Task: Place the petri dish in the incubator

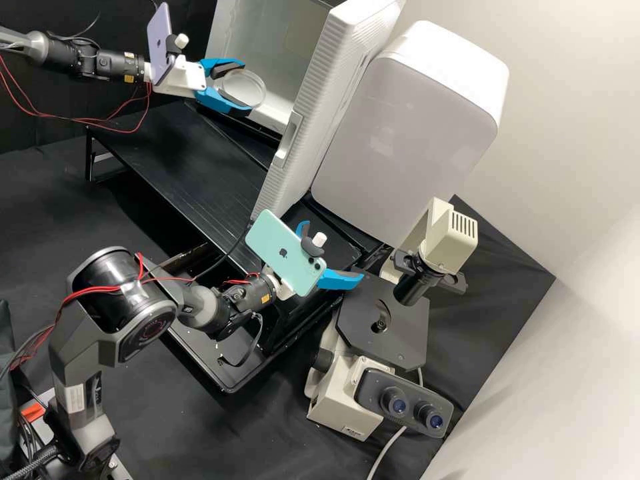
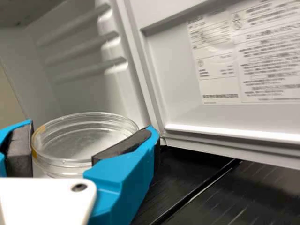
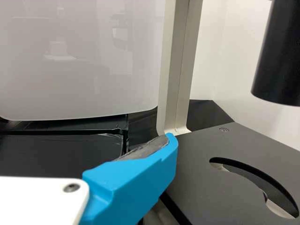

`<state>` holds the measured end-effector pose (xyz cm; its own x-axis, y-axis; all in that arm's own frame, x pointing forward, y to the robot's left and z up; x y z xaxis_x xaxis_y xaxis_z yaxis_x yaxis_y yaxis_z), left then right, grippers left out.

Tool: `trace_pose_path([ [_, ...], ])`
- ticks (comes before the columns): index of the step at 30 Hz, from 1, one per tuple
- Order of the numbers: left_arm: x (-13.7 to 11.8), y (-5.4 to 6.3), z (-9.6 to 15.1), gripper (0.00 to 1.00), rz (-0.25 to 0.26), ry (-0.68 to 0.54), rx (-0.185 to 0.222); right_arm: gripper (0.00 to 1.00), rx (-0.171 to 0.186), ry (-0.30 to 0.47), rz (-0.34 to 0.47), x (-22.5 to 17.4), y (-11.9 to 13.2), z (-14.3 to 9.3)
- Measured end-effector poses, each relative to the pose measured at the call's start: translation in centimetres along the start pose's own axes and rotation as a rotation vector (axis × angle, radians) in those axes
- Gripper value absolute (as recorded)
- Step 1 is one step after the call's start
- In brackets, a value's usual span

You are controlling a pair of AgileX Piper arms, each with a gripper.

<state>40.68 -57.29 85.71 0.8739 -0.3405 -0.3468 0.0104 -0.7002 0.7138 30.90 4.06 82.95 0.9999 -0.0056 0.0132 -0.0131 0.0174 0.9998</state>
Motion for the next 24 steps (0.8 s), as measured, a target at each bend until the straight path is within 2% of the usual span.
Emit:
trace_pose_path([
  [10,2.9,0.2,-2.1,0.00,-0.008,0.091,-0.195,1.00,0.000,0.000,0.000,0.0,0.0,0.0],
  [16,5.2,-1.1,-3.7,0.00,-0.028,0.184,-0.327,1.00,0.000,0.000,0.000,0.0,0.0,0.0],
  [20,6.2,-1.6,-4.6,0.00,-0.026,0.224,-0.375,1.00,0.000,0.000,0.000,0.0,0.0,0.0],
  [24,7.3,-2.0,-4.8,0.00,-0.027,0.245,-0.397,1.00,0.000,0.000,0.000,0.0,0.0,0.0],
])
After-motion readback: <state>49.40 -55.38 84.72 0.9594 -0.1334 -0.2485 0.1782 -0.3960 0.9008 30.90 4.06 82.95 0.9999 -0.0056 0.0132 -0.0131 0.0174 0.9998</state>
